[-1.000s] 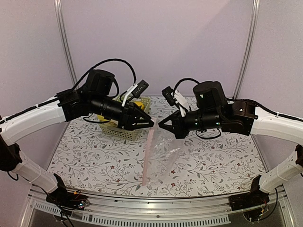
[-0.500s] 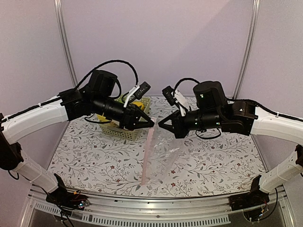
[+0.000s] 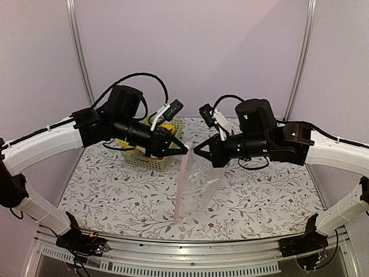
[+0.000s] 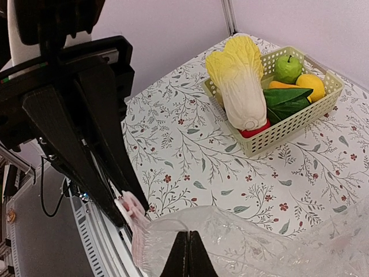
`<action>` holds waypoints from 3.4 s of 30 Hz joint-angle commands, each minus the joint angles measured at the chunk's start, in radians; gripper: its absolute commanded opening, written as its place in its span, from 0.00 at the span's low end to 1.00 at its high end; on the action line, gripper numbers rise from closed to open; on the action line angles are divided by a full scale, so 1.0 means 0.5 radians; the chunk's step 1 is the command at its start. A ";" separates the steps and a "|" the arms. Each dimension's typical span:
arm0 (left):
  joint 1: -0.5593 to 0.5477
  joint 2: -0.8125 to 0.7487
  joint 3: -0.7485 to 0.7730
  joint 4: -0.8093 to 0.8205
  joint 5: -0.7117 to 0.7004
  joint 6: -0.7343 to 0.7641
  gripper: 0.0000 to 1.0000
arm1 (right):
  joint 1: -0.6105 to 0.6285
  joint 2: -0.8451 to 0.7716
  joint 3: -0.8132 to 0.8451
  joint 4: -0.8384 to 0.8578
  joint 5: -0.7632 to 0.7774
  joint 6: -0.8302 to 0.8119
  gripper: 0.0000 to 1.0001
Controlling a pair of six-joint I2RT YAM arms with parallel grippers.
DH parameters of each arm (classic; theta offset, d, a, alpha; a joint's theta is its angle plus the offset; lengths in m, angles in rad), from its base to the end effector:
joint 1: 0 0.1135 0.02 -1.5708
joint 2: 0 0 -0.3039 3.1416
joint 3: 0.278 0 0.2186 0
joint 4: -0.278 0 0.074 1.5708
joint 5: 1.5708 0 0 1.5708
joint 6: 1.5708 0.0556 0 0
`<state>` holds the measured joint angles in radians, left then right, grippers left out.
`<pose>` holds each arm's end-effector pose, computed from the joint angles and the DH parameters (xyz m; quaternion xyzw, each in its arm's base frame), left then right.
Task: Place the food in the zip-top bag and seal the zipper
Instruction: Pass from the right arm to the left, then hold the zipper food storage bag at the center of the board, then unzip the zipper from the zipper food storage bag.
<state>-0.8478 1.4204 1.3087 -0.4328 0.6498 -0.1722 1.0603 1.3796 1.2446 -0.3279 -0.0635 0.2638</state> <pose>0.1675 -0.2406 0.3889 0.4215 0.7270 -0.4698 0.2703 0.1408 0.2587 0.3852 -0.3450 0.7770 0.3445 0.3981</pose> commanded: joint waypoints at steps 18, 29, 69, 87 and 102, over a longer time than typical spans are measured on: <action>-0.058 0.067 0.092 -0.198 -0.210 0.150 0.00 | 0.013 -0.119 0.014 0.115 -0.013 0.141 0.00; -0.059 0.081 0.092 -0.199 -0.175 0.159 0.00 | 0.009 -0.338 -0.087 0.106 0.042 0.095 0.00; -0.148 0.086 0.113 -0.294 0.442 0.338 0.00 | 0.001 -0.132 0.089 -0.131 -0.653 -0.219 0.32; -0.157 0.089 0.116 -0.301 0.399 0.341 0.00 | 0.001 -0.096 0.077 -0.096 -0.732 -0.213 0.00; -0.157 0.096 0.116 -0.303 0.382 0.338 0.00 | 0.004 -0.223 -0.027 0.025 -0.390 -0.270 0.00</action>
<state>-0.9154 1.4628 1.3586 -0.5659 0.8352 -0.0139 1.0660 1.3113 1.2530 -0.3664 -0.3489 0.1436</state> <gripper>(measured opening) 0.056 0.004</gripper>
